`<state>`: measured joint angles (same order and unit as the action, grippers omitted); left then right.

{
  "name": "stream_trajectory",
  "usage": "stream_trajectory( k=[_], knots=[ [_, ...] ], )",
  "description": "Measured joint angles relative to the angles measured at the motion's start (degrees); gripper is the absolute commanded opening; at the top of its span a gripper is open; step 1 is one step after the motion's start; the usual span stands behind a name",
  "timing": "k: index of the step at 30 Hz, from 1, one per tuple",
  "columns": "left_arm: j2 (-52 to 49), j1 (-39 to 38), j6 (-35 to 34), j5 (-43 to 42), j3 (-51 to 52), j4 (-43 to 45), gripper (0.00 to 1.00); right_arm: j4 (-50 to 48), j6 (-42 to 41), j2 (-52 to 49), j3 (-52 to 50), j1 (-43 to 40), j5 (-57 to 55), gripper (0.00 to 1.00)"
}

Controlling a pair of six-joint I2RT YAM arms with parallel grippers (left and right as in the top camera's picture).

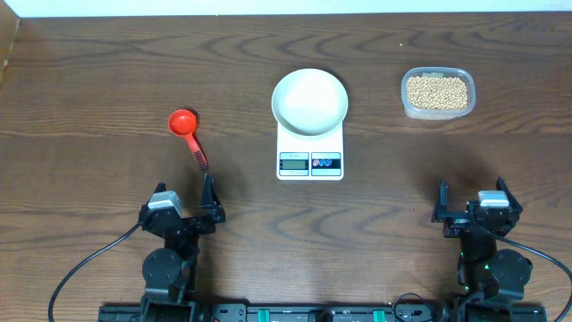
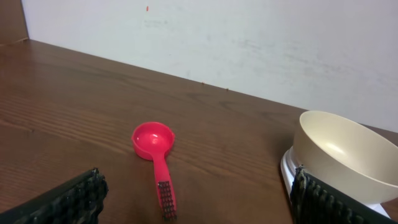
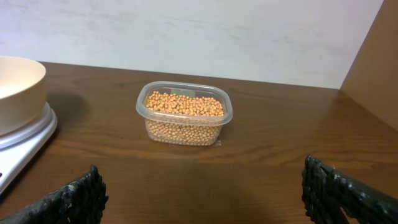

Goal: Scoop item into bowl and weigh 50g on scale

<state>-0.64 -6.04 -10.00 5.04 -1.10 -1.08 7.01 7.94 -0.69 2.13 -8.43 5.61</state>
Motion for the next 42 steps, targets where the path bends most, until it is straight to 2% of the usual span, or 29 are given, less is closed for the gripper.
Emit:
stream_trajectory(
  k=[42],
  knots=[
    [-0.02, 0.00, -0.09, -0.81, -0.11, -0.15, 0.96, 0.00, 0.00, 0.00, 0.00, 0.00, 0.00, 0.99]
  ],
)
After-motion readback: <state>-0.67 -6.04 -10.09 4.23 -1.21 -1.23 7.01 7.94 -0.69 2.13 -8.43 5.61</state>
